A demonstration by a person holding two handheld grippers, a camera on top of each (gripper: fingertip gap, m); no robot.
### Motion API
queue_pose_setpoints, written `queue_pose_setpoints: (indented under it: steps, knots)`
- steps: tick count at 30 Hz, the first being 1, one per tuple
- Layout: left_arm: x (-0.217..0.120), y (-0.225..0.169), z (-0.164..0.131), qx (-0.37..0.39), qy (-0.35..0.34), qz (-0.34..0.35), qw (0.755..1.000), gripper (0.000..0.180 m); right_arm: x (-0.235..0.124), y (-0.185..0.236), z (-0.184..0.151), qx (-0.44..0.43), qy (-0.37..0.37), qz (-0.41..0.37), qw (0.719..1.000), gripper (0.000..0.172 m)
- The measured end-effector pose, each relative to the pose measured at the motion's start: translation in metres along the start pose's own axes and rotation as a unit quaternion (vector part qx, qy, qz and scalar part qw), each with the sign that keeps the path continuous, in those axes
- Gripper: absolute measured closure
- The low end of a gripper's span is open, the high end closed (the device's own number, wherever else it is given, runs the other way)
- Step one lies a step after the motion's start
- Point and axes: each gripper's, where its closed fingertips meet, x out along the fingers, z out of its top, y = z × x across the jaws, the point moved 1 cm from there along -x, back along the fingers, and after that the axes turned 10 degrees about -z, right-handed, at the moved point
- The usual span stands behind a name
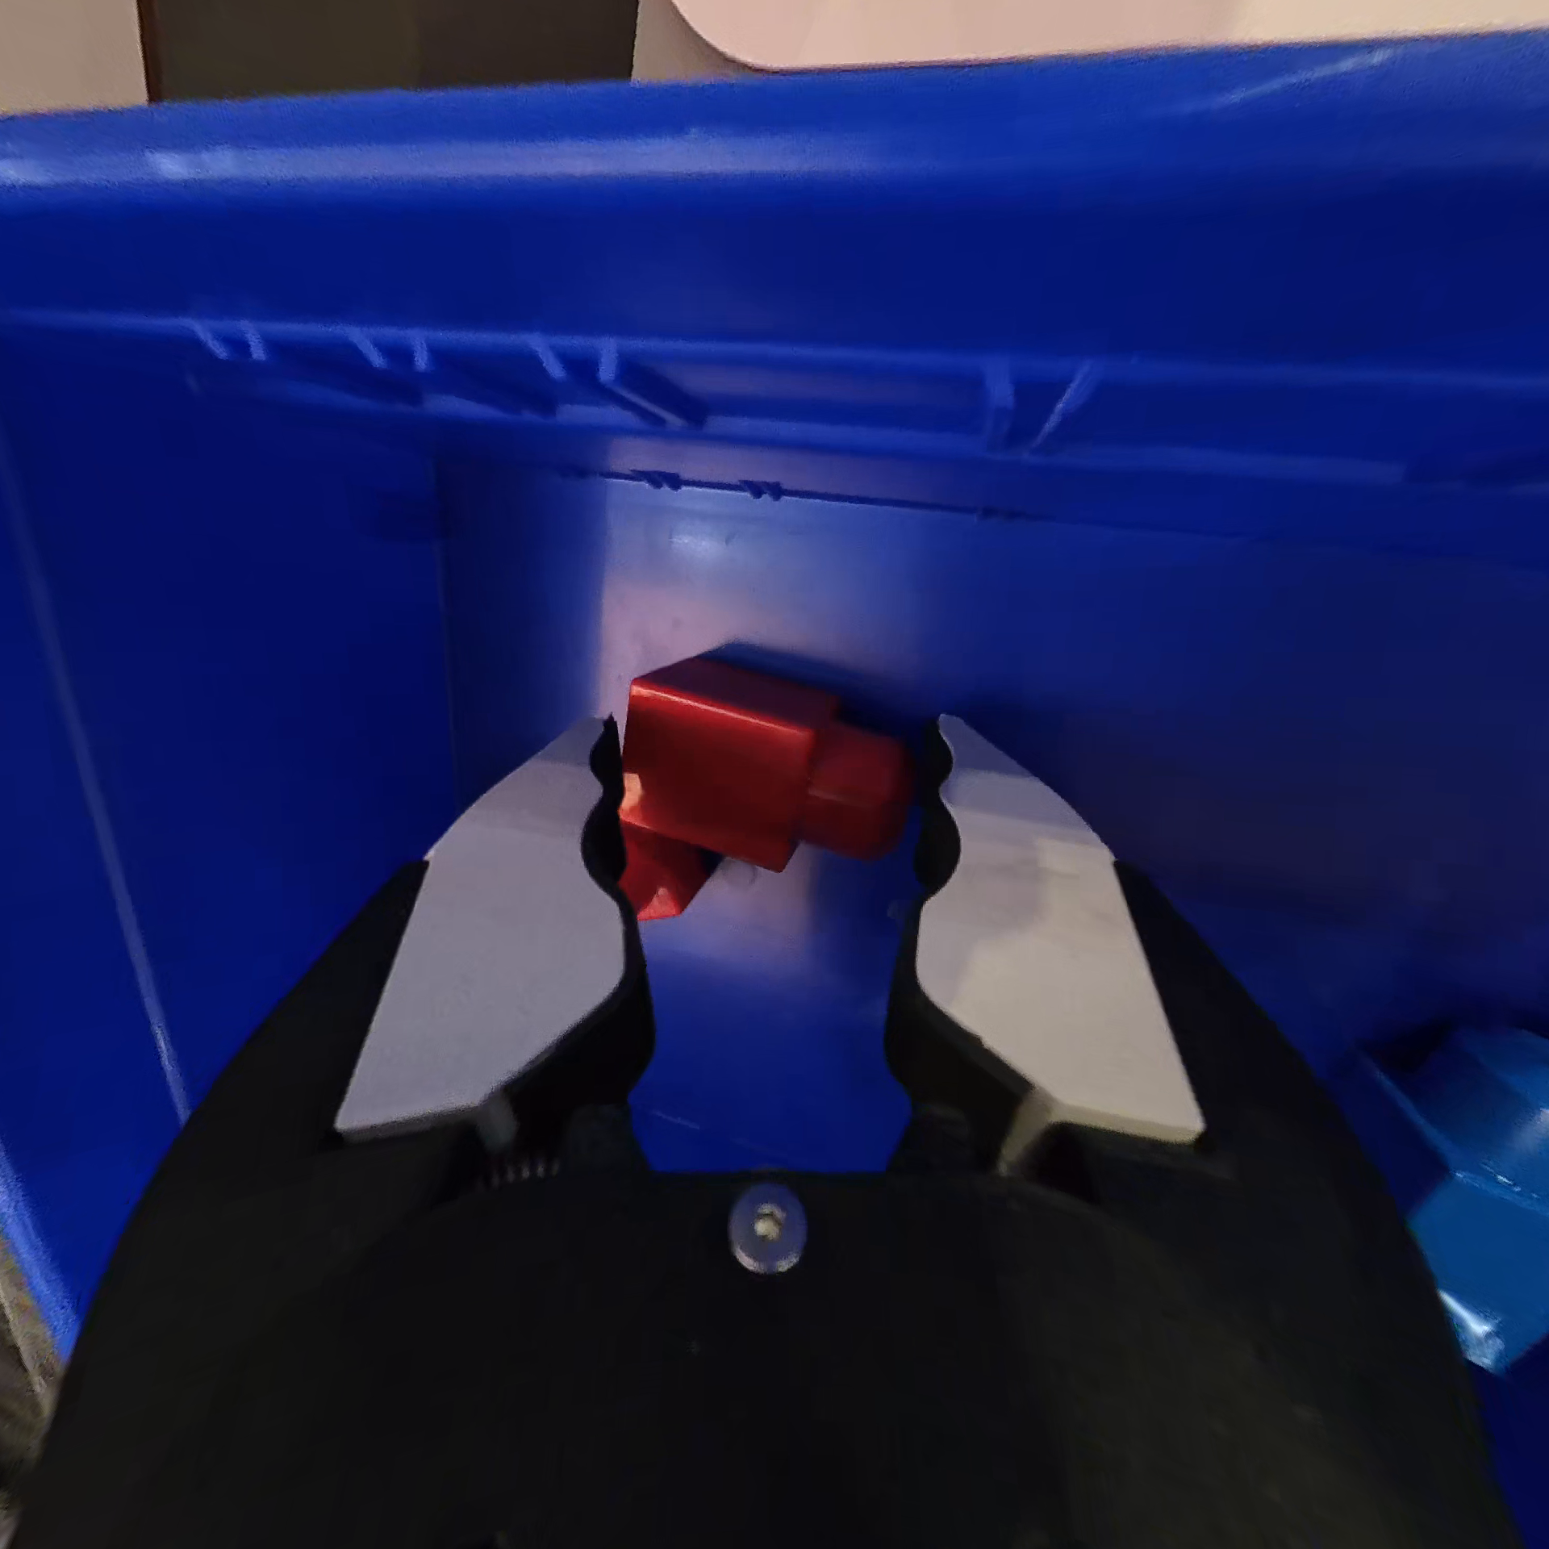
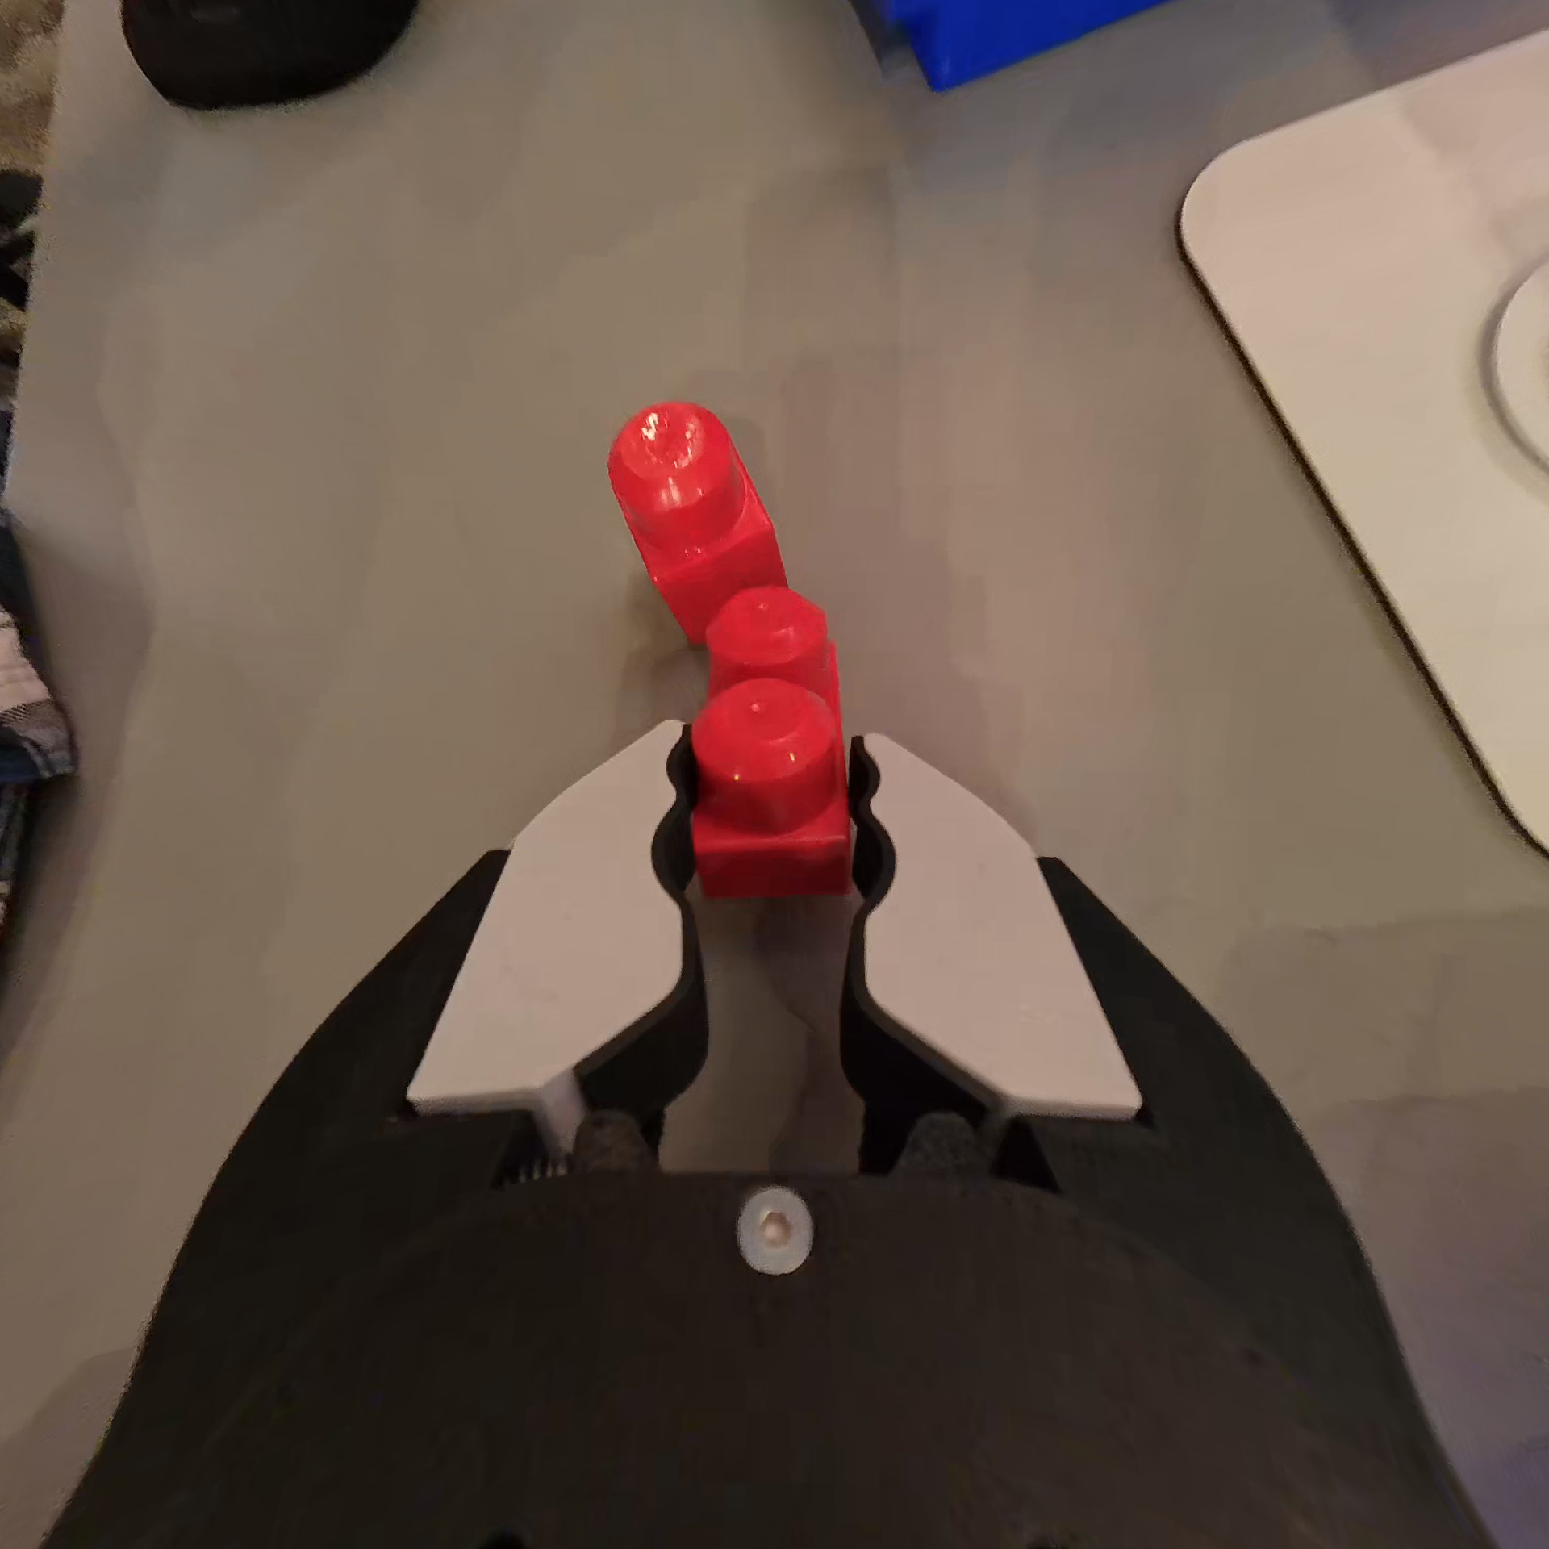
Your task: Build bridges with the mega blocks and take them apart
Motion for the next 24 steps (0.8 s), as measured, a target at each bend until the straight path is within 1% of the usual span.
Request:
queue_pose_setpoints:
  steps: [3, 5, 7, 8, 10, 13, 14, 17, 18, 20, 22, 24]
  knots:
    - [-0.005, 0.001, -0.004, -0.018, 0.012, 0.013, 1.0, 0.113, 0.004, 0.001, -0.011, -0.001, 0.035, 0.0, 0.999, 0.137]
    - [-0.011, 0.0, -0.006, -0.043, 0.011, 0.02, 0.999, 0.113, 0.005, 0.001, -0.016, -0.007, 0.054, -0.005, 0.998, 0.123]
    - [-0.022, -0.004, -0.003, -0.06, -0.003, 0.022, 0.998, 0.113, 0.002, 0.003, -0.018, -0.012, 0.064, -0.007, 0.998, 0.118]
    - [-0.028, -0.006, -0.004, -0.079, -0.013, 0.023, 0.997, 0.114, -0.001, 0.0, -0.017, -0.015, 0.063, -0.018, 0.998, 0.115]
    - [-0.042, -0.017, -0.003, -0.115, -0.045, 0.009, 0.992, 0.113, -0.01, -0.005, -0.01, -0.03, 0.054, -0.044, 0.997, 0.113]
    - [-0.068, -0.042, 0.006, -0.168, -0.126, -0.016, 0.978, 0.113, -0.03, -0.008, 0.022, -0.069, -0.005, -0.093, 0.993, 0.116]
    - [-0.078, -0.052, 0.013, -0.185, -0.168, -0.025, 0.968, 0.114, -0.035, -0.009, 0.035, -0.081, -0.021, -0.112, 0.99, 0.116]
    - [-0.102, -0.086, 0.033, -0.237, -0.259, -0.059, 0.934, 0.114, -0.045, -0.014, 0.076, -0.127, -0.074, -0.184, 0.972, 0.115]
    - [-0.109, -0.101, 0.044, -0.252, -0.293, -0.078, 0.919, 0.114, -0.047, -0.015, 0.09, -0.145, -0.091, -0.211, 0.962, 0.115]
    - [-0.123, -0.127, 0.066, -0.268, -0.356, -0.088, 0.891, 0.114, -0.046, -0.011, 0.115, -0.196, -0.118, -0.259, 0.939, 0.112]
    - [-0.138, -0.158, 0.095, -0.281, -0.437, -0.134, 0.844, 0.114, -0.042, -0.005, 0.135, -0.26, -0.126, -0.31, 0.906, 0.107]
    - [-0.146, -0.188, 0.121, -0.292, -0.492, -0.183, 0.8, 0.114, -0.035, 0.007, 0.15, -0.313, -0.138, -0.339, 0.876, 0.11]
